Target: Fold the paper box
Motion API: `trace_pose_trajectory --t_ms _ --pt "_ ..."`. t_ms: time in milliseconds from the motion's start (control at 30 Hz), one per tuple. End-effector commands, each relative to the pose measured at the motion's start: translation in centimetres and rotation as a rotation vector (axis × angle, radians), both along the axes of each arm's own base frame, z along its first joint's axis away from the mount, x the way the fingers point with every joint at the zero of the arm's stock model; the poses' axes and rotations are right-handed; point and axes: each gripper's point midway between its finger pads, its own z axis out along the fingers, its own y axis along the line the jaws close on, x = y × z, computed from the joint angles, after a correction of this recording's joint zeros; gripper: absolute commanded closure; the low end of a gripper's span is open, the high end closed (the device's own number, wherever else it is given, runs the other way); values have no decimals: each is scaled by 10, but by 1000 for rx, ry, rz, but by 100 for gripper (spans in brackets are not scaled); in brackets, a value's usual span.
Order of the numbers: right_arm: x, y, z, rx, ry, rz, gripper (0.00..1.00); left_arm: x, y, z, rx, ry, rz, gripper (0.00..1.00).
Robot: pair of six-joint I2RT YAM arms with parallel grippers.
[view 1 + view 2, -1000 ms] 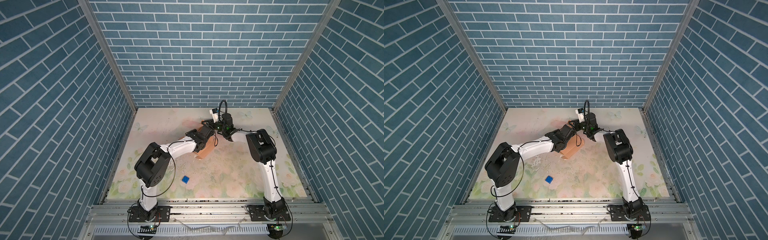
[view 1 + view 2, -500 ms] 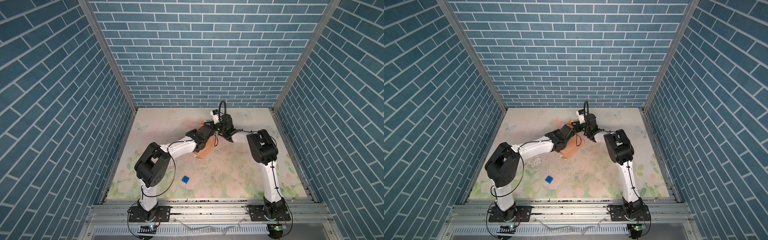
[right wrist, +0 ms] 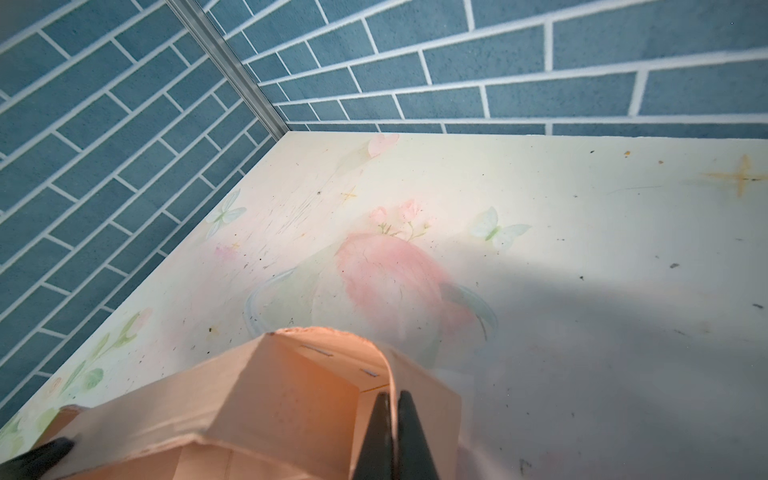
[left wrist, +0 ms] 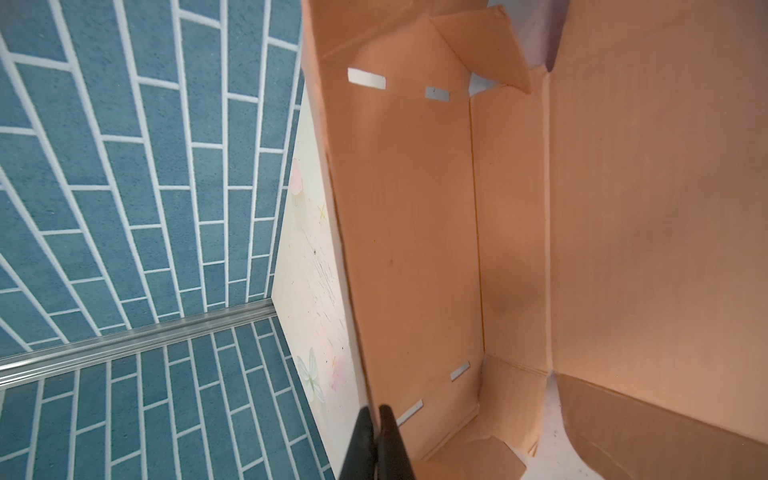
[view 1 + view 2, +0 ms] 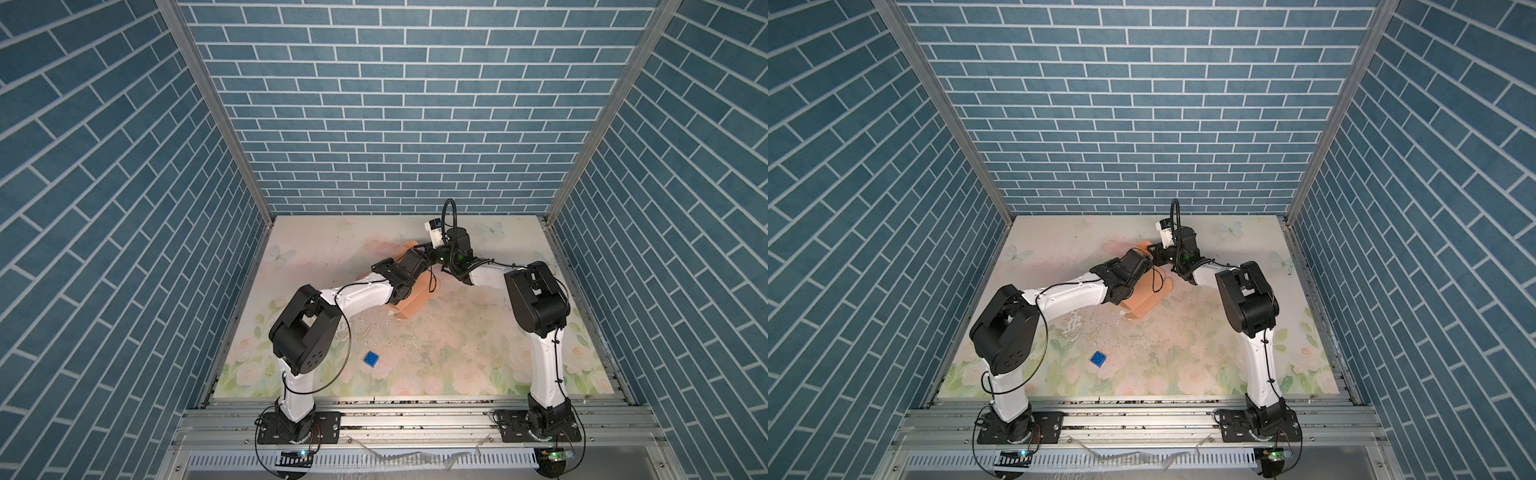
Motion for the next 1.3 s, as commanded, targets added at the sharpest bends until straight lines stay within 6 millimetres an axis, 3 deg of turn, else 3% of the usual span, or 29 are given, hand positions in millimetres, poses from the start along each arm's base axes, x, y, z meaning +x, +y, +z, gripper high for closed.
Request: trace_pose_trajectory --t_ms 0,700,1100,1267 --pt "0 -3 39 20 -73 3 97 -6 2 -7 13 42 -10 94" --pt "10 -1 46 141 142 -122 97 -6 0 -12 3 58 -2 94" --pt "-2 16 47 118 155 -168 97 -7 0 -13 3 61 1 94" --pt "-14 12 54 114 145 -180 97 -7 0 -11 3 56 2 94"
